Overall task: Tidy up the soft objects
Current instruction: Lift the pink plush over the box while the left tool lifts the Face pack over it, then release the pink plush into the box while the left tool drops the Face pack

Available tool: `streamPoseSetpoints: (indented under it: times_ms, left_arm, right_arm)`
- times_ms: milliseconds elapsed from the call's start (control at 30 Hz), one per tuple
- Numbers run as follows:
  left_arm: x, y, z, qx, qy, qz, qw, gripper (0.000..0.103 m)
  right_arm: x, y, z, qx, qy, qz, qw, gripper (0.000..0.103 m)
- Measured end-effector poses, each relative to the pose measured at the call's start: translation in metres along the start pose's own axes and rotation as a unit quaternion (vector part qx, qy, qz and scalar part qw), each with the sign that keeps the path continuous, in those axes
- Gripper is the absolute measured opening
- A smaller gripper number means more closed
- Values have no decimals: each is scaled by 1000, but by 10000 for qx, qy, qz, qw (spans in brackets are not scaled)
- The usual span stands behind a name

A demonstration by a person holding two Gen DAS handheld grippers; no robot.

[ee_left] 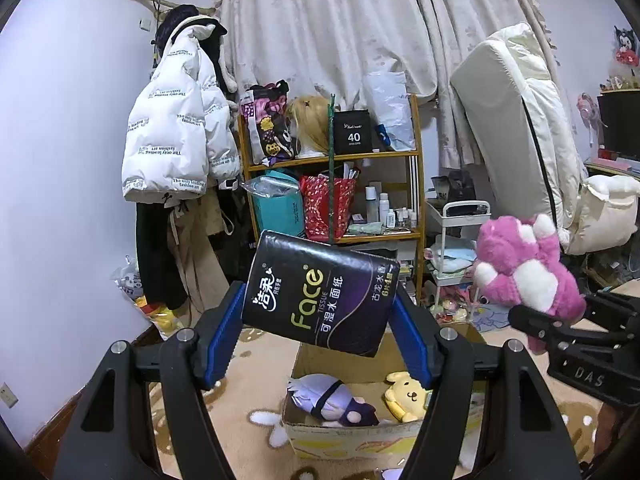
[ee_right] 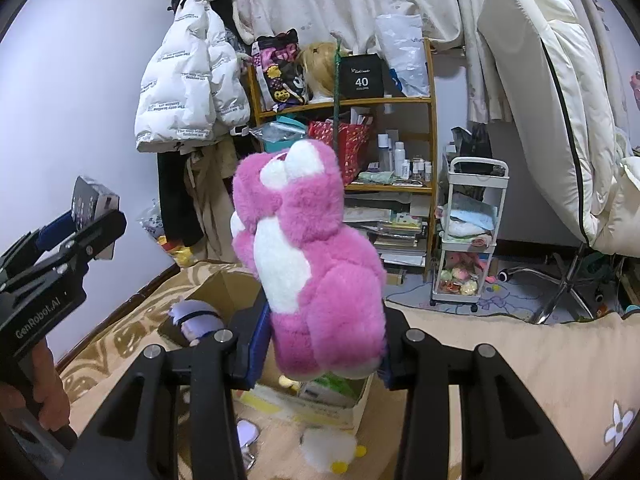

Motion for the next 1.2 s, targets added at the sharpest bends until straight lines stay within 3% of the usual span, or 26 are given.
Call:
streamPoseSetpoints:
  times_ms: [167,800,1200]
  left_arm:
    - [2,16,15,-167,12,-10,9999,68]
    - [7,68,70,-832,261,-100,9961,69]
    - [14,83,75,-1114,483,-171,9925,69]
  right_arm:
    - [2,10,15,-95,115,-104,9998,46]
    - [11,47,61,-495,-133,157,9986,46]
    - [4,53,71,-583,-340,180,9976,49]
Point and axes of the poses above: each gripper's, at about its wrist camera, not at the fingertips, and z roughly the way its jaws point, x to its right, y to its underside, the point moved 10 cm from there along z, roughly the way its jaws point, and after that the axes turned 3 degrees about -z, right-handed, at the moved point
